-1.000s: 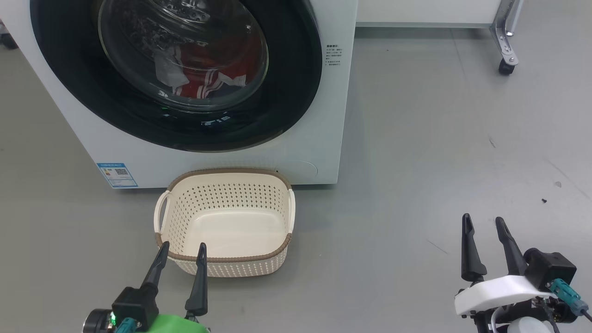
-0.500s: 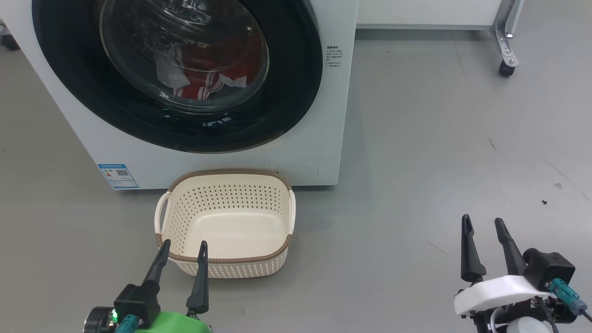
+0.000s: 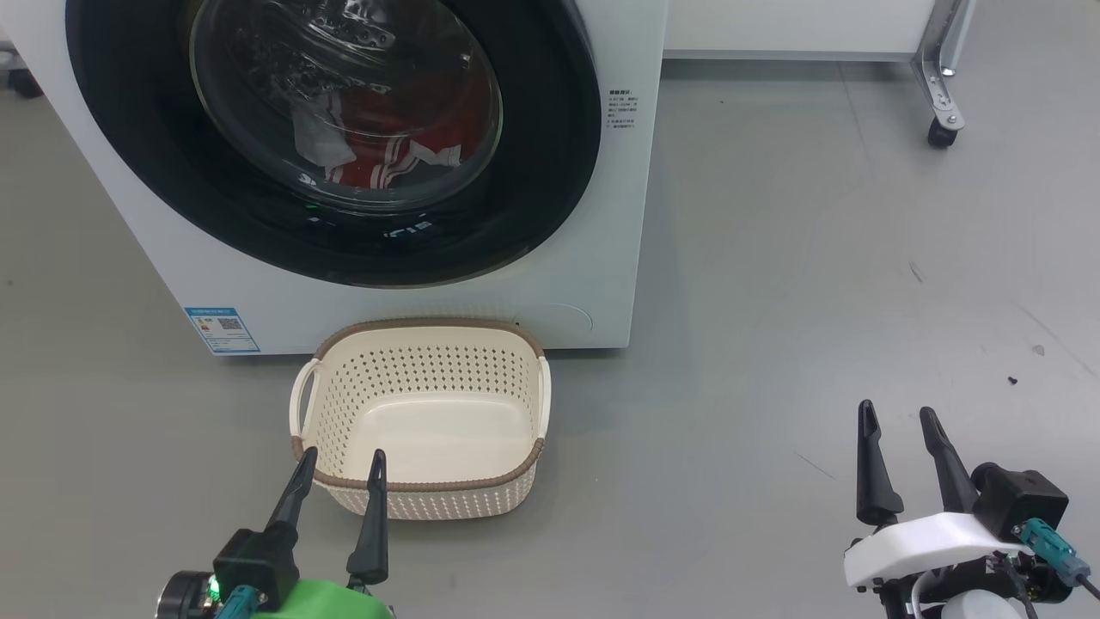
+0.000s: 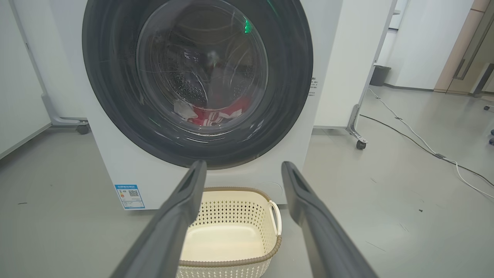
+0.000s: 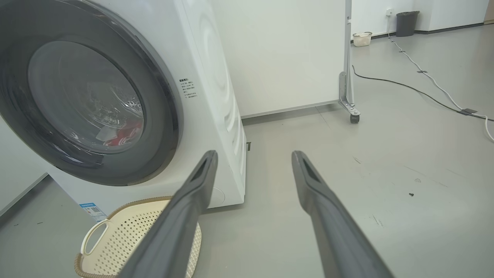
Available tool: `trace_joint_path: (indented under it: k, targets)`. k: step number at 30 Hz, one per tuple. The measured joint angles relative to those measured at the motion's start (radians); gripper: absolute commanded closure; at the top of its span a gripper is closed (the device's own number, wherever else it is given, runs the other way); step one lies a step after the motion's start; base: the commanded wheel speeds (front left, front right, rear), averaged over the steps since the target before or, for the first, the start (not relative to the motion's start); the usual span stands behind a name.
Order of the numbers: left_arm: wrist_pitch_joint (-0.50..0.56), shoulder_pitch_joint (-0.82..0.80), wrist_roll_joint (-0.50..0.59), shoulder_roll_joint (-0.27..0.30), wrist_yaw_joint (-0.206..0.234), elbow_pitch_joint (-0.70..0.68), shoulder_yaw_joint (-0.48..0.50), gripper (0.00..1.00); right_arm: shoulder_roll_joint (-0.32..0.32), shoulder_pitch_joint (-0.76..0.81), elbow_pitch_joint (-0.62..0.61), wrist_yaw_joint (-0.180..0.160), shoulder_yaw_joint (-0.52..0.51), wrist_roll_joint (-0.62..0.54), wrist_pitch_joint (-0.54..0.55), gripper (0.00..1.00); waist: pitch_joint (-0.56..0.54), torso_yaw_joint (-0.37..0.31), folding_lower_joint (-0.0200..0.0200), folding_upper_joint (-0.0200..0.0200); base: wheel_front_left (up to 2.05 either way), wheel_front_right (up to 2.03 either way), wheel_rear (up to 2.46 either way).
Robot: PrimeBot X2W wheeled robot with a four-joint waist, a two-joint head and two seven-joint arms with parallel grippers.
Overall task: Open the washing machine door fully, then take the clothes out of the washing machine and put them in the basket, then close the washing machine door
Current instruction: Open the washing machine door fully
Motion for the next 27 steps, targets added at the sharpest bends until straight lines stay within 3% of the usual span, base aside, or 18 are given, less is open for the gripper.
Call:
trace_joint_path:
  k: [1,2,3,4,5,16,27]
  targets:
    - [0.000,0.000,0.000,0.000,0.000,0.000,0.000,0.00,0.000,0.000,0.000,0.000,0.000,0.000,0.000,0.00,0.000,0.000,0.0000,0.0000,0.00,0.00,0.00]
    - [0.000,0.000,0.000,0.000,0.002,0.000,0.000,0.00,0.000,0.000,0.001,0.000,0.000,0.000,0.000,0.12,-0.001,0.001,0.0000,0.0000,0.00,0.00,0.00]
    - [0.000,0.000,0.000,0.000,0.003,0.000,0.000,0.00,0.000,0.000,0.002,0.000,0.000,0.000,0.000,0.60,-0.001,0.001,0.0000,0.0000,0.00,0.00,0.00]
    - [0.000,0.000,0.000,0.000,0.003,0.000,0.000,0.00,0.001,0.000,0.003,0.000,0.000,0.000,0.000,0.94,-0.001,0.001,0.0000,0.0000,0.00,0.00,0.00]
    - [0.000,0.000,0.000,0.000,0.003,0.000,-0.001,0.00,0.001,0.000,0.004,0.000,0.001,0.000,0.000,1.00,-0.001,0.002,0.0000,0.0000,0.00,0.00,0.00]
    - [0.000,-0.005,-0.006,0.000,0.004,-0.010,-0.011,0.00,0.002,-0.011,0.003,0.001,-0.017,0.014,0.000,1.00,0.030,0.013,0.0000,0.0000,0.00,0.00,0.00]
    - [0.000,-0.043,-0.006,0.000,0.004,-0.029,-0.040,0.00,0.002,-0.140,-0.007,0.014,-0.059,0.238,0.018,1.00,0.100,0.037,0.0000,0.0000,0.00,0.00,0.00]
